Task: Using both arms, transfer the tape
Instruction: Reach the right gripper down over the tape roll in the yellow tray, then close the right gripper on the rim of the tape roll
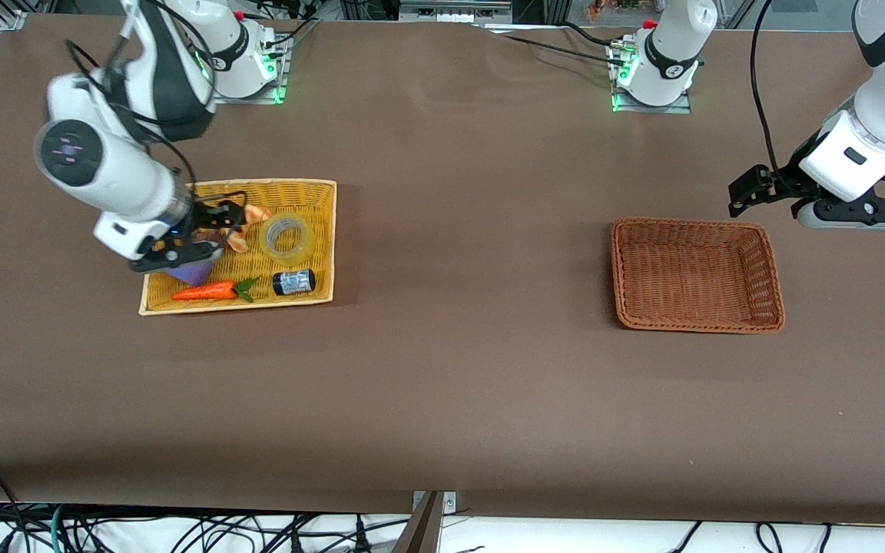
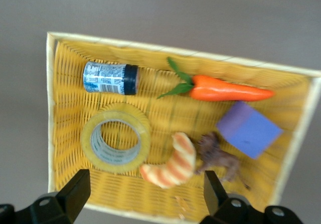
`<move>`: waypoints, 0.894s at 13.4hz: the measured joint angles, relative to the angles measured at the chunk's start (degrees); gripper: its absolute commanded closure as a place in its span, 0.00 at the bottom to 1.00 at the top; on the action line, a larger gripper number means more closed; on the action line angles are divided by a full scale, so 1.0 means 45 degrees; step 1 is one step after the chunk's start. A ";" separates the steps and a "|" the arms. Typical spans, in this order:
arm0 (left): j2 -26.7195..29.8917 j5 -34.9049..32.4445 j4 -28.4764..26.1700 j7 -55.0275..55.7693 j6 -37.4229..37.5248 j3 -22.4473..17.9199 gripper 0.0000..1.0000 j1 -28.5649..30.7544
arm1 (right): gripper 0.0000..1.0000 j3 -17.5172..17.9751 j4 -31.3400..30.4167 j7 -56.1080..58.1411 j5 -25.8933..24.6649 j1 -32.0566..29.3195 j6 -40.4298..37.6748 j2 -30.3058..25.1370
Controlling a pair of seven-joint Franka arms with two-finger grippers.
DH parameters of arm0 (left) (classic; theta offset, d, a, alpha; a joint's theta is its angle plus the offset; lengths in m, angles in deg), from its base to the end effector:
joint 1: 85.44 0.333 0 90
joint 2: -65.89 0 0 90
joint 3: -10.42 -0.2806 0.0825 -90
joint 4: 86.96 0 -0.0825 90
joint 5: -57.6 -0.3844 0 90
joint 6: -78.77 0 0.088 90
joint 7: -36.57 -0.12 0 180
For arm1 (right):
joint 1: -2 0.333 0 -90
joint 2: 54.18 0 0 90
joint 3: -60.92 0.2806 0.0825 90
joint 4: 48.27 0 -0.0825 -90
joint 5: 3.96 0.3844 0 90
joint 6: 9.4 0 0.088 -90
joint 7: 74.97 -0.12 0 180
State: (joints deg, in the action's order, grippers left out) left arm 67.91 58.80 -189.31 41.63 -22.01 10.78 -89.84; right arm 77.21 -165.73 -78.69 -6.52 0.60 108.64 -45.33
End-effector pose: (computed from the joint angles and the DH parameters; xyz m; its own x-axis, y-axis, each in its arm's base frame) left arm 0.5524 -0.0482 0.5093 0.9999 0.0091 0.0060 0.0090 -0.9997 0.0210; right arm 0.5357 0.1387 0.3083 0.9670 0.2145 -0.1373 0.2169 -0.9762 0.0019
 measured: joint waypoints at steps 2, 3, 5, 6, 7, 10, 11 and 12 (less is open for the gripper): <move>-0.0001 0.0000 0.0002 0.0000 0.0000 0.0000 0.00 0.0000 | 0.00 0.0029 -0.1169 -0.0197 0.0000 -0.0007 0.1294 0.0342; -0.0001 0.0000 0.0002 0.0000 0.0000 0.0000 0.00 0.0000 | 0.00 0.0017 -0.1567 -0.0255 0.0000 -0.0024 0.1552 0.0470; -0.0002 0.0000 0.0002 0.0000 0.0000 0.0000 0.00 0.0000 | 0.00 0.0008 -0.2293 -0.0335 0.0000 -0.0036 0.1953 0.0557; -0.0001 0.0000 0.0002 0.0000 0.0000 0.0001 0.00 0.0000 | 0.00 0.0008 -0.2683 -0.0363 0.0000 -0.0036 0.2275 0.0559; -0.0001 0.0000 0.0003 0.0000 0.0000 0.0000 0.00 0.0000 | 0.00 0.0009 -0.3040 -0.0384 0.0000 -0.0036 0.2665 0.0565; -0.0002 0.0000 0.0002 0.0000 0.0000 0.0001 0.00 0.0000 | 0.00 0.0008 -0.3601 -0.0423 0.0000 -0.0036 0.3411 0.0663; -0.0002 0.0000 0.0003 0.0000 0.0000 0.0001 0.00 0.0000 | 0.01 0.0008 -0.3604 -0.0427 0.0000 -0.0036 0.3546 0.0709; -0.0002 0.0000 0.0003 0.0000 0.0000 0.0001 0.00 0.0000 | 0.01 0.0008 -0.3604 -0.0429 0.0001 -0.0036 0.3721 0.0783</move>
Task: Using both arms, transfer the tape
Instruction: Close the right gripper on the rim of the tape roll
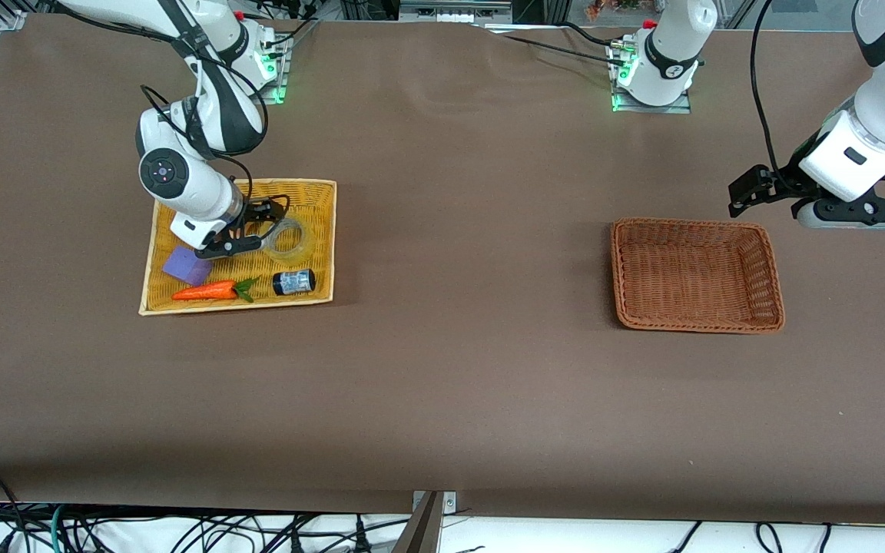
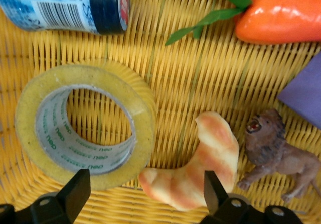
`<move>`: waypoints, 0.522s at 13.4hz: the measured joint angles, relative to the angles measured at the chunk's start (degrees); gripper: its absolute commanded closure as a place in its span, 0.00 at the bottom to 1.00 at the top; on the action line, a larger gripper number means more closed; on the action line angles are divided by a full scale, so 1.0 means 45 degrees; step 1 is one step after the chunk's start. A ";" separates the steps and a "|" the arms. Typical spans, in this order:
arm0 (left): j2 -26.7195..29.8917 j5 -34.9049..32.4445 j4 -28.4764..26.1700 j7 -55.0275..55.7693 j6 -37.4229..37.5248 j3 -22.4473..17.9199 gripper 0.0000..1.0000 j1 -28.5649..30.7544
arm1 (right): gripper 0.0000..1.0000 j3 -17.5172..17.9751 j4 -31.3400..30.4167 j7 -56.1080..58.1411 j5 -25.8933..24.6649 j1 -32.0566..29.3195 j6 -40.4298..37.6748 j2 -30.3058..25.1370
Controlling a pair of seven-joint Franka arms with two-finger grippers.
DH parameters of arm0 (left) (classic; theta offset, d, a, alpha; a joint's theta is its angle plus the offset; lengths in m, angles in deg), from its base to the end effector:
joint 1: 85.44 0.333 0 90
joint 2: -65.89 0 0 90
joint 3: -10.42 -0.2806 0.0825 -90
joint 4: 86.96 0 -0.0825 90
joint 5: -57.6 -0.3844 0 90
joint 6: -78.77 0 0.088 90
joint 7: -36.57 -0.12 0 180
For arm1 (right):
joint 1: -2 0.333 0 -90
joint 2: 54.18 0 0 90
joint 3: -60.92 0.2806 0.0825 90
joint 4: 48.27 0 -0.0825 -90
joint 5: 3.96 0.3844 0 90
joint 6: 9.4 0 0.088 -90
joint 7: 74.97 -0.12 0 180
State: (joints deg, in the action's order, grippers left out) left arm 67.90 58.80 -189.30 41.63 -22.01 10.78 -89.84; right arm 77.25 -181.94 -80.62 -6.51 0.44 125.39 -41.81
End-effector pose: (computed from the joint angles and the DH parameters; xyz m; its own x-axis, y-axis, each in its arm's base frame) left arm 0.5524 -0.0482 0.5093 0.9999 0.0091 0.0060 0.0090 -0.9997 0.0210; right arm 0.4707 0.1290 0.1861 0.9637 0.1898 -0.1875 0.1901 -0.9816 -0.0167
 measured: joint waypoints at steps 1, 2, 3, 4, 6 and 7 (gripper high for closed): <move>0.0000 0.0000 0.0000 0.0000 0.0000 0.0000 0.00 0.0000 | 0.01 0.0000 -0.0002 -0.0002 0.0000 0.0000 0.0196 0.0109; 0.0000 0.0000 0.0000 0.0000 0.0000 0.0000 0.00 0.0000 | 0.02 -0.0001 -0.0004 -0.0006 0.0000 0.0000 0.0398 0.0238; 0.0000 0.0000 0.0000 0.0000 0.0000 0.0000 0.00 0.0000 | 0.09 -0.0008 -0.0007 -0.0010 0.0000 0.0000 0.0575 0.0385; 0.0000 0.0000 0.0000 0.0000 0.0000 0.0000 0.00 0.0000 | 0.19 -0.0022 -0.0015 -0.0013 0.0000 -0.0001 0.0758 0.0543; 0.0000 0.0000 0.0000 0.0000 0.0000 0.0000 0.00 0.0000 | 0.50 -0.0031 -0.0025 -0.0017 0.0000 -0.0003 0.0974 0.0800; 0.0000 0.0000 0.0000 0.0000 0.0000 0.0000 0.00 0.0000 | 0.64 -0.0033 -0.0025 -0.0034 0.0000 -0.0004 0.1012 0.0884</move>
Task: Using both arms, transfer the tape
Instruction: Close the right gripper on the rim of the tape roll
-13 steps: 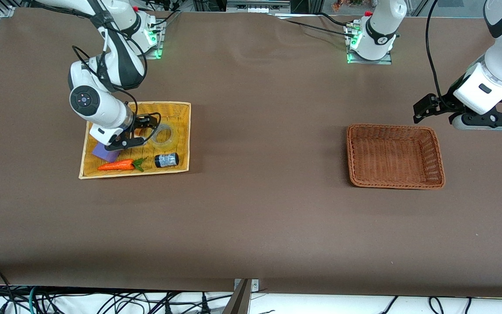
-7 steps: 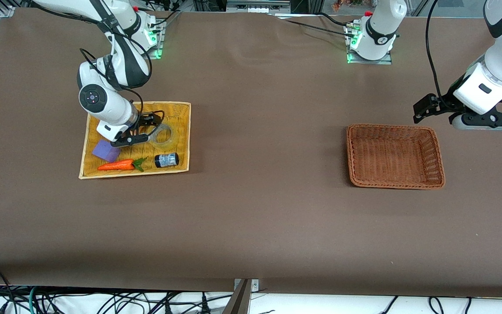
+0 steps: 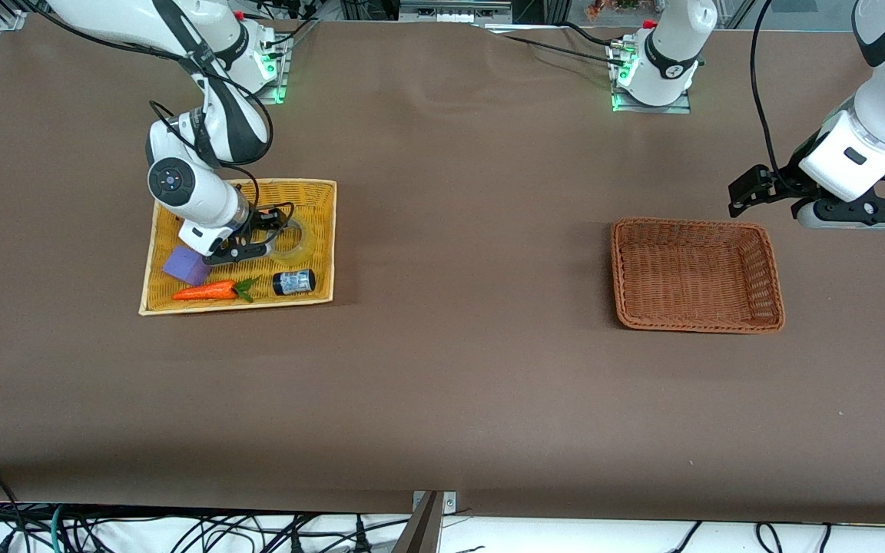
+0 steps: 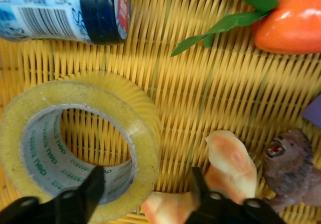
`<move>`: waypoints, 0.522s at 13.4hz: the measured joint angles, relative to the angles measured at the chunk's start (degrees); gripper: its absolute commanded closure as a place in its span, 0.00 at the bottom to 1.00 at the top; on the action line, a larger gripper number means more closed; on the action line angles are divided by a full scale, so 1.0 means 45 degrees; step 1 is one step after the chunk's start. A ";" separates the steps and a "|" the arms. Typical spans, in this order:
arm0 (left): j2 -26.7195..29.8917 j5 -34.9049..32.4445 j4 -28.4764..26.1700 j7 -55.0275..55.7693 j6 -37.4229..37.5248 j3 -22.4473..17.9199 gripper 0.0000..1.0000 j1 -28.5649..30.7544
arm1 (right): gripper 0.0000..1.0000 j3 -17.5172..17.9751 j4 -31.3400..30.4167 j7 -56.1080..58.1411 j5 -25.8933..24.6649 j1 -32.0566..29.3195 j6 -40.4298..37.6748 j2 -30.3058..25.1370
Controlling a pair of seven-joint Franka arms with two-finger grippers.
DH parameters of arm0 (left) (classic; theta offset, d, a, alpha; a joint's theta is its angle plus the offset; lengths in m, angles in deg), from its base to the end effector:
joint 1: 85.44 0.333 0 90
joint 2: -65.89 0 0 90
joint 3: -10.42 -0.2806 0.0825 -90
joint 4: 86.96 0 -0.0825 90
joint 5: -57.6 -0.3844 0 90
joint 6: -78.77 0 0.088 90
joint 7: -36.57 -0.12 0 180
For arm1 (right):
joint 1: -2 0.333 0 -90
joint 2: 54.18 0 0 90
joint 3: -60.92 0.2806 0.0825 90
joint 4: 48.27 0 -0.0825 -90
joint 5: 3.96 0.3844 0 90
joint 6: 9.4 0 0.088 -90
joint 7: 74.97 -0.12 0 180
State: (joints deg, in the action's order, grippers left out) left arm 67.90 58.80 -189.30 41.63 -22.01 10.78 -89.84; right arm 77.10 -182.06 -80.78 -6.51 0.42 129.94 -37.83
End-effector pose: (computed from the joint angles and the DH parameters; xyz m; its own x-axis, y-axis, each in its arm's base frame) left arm 0.5524 -0.0482 0.5093 0.9999 0.0091 0.0060 0.0090 -0.9997 0.0210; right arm 0.4693 0.1305 0.1581 0.9663 0.1852 -0.1788 0.1813 -0.9827 -0.0380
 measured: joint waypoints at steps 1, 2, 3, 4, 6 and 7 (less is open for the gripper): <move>0.0000 0.0000 0.0000 0.0000 0.0000 0.0000 0.00 0.0000 | 0.79 0.0001 0.0001 -0.0065 0.0004 0.0001 0.0060 0.0047; 0.0000 0.0000 0.0000 0.0000 0.0000 0.0000 0.00 0.0000 | 0.98 0.0001 0.0001 -0.0125 0.0005 0.0001 0.0084 0.0060; 0.0000 0.0000 0.0000 0.0000 0.0000 0.0000 0.00 0.0000 | 1.00 0.0001 0.0001 -0.0176 0.0007 0.0000 0.0084 0.0060; 0.0000 0.0000 0.0000 0.0000 0.0000 0.0000 0.00 0.0000 | 1.00 -0.0004 0.0007 -0.0257 0.0007 -0.0005 0.0095 0.0059; 0.0000 0.0000 0.0000 0.0000 0.0000 0.0000 0.00 0.0000 | 1.00 -0.0006 0.0009 -0.0275 0.0008 -0.0009 0.0093 0.0056; 0.0000 0.0000 0.0000 0.0000 0.0000 0.0000 0.00 0.0000 | 1.00 -0.0007 0.0036 -0.0275 0.0008 -0.0010 0.0083 0.0049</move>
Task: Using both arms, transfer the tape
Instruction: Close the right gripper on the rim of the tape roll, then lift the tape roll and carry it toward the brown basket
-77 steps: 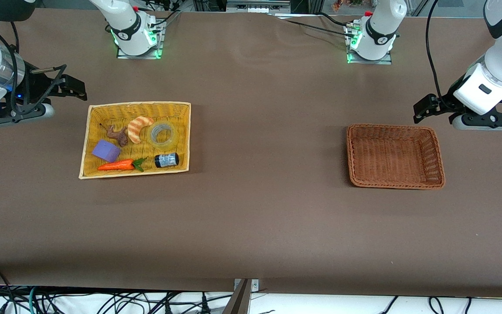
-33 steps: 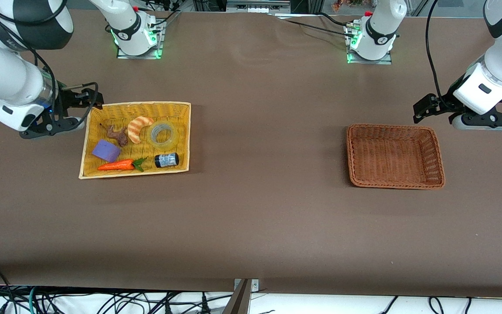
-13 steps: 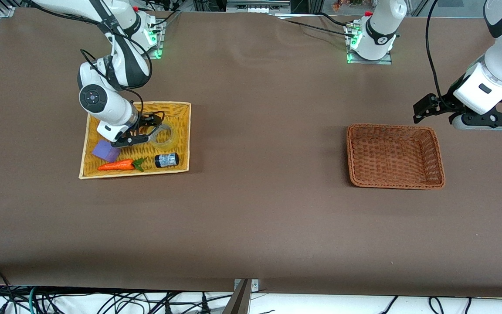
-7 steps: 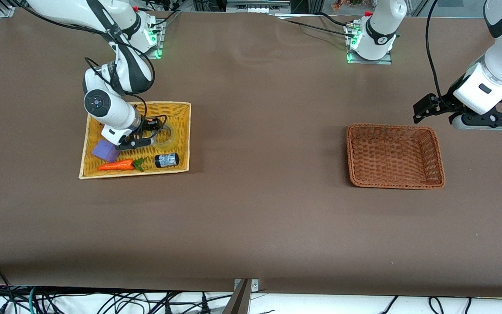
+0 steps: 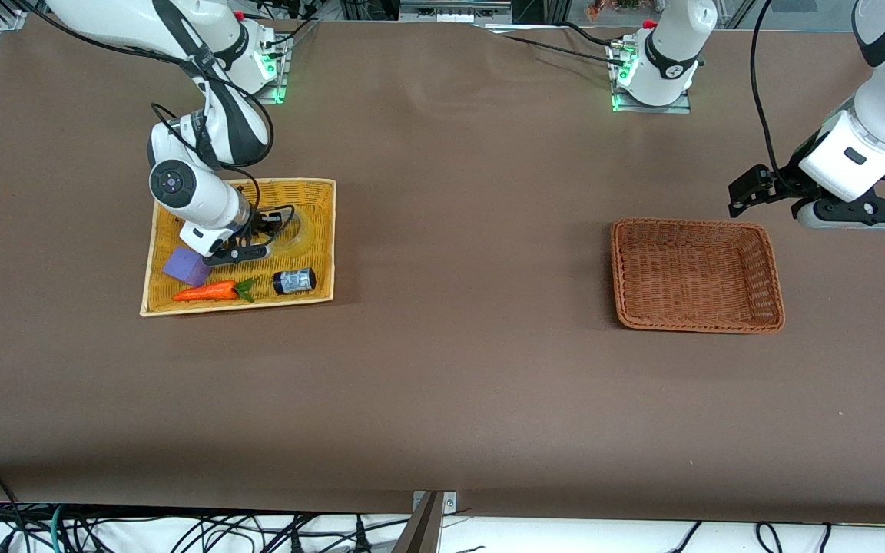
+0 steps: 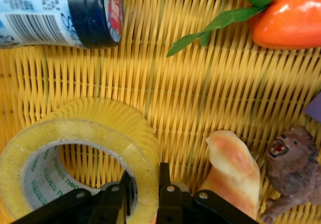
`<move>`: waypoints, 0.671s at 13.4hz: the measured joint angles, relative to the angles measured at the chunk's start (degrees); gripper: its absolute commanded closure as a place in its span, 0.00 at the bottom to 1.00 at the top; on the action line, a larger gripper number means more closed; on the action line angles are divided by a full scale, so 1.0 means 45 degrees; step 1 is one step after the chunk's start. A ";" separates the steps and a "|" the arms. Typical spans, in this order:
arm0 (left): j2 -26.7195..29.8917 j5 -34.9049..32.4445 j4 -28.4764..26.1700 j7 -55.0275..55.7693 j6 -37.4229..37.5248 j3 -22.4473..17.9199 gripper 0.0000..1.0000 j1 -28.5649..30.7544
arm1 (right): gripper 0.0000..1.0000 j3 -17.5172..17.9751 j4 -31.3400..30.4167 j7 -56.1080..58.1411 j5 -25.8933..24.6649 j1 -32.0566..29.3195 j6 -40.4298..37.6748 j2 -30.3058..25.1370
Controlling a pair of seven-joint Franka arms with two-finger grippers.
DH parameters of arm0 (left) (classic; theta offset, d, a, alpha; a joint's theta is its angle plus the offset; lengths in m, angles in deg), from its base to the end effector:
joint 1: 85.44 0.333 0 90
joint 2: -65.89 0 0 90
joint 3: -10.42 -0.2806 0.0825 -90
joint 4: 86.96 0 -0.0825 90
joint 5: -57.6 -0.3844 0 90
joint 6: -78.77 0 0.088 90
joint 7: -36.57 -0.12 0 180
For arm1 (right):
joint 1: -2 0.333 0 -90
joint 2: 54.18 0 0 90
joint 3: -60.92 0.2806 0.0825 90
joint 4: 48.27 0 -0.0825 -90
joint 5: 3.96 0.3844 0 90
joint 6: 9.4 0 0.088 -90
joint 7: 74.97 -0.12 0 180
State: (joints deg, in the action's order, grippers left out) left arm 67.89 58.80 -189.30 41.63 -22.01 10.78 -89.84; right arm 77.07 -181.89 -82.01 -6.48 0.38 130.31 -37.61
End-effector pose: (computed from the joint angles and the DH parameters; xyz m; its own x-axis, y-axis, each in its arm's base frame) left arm 0.5525 -0.0482 0.5092 0.9999 0.0091 0.0058 0.0090 -0.9997 0.0210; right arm 0.4709 0.1304 0.1577 0.9712 0.1624 -0.1741 0.1585 -0.9867 -0.0360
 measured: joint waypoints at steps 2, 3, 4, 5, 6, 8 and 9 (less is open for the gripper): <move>0.0000 0.0000 0.0000 0.0000 0.0000 0.0000 0.00 0.0000 | 1.00 0.0000 0.0313 0.0000 -0.0003 0.0000 -0.0453 -0.0052; 0.0000 0.0000 0.0000 0.0000 0.0000 0.0000 0.00 0.0000 | 1.00 0.0000 0.0717 0.0000 -0.0003 0.0000 -0.1138 -0.0122; 0.0000 0.0000 0.0000 0.0000 0.0000 0.0000 0.00 0.0000 | 1.00 0.0002 0.1323 0.0000 -0.0003 0.0000 -0.2065 -0.0199; 0.0000 0.0000 0.0000 0.0000 0.0000 0.0000 0.00 0.0000 | 1.00 0.0018 0.2059 0.0000 0.0002 -0.0001 -0.3096 -0.0264; 0.0000 0.0000 0.0000 0.0000 0.0000 0.0000 0.00 0.0000 | 1.00 0.0081 0.2779 0.0000 0.0094 -0.0004 -0.3956 -0.0295; 0.0000 0.0000 0.0000 0.0000 0.0000 0.0000 0.00 0.0000 | 1.00 0.0589 0.3742 -0.0410 0.0730 -0.0008 -0.4817 -0.0271; 0.0000 0.0000 0.0000 0.0000 0.0000 0.0001 0.00 0.0000 | 1.00 0.1015 0.3939 -0.1051 0.0915 0.0003 -0.4858 -0.0227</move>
State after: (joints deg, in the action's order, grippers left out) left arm 67.89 58.81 -189.30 41.63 -22.01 10.79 -89.84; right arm 81.64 -164.17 -86.75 -2.36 0.39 108.45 -38.63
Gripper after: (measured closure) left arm 0.000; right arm 0.780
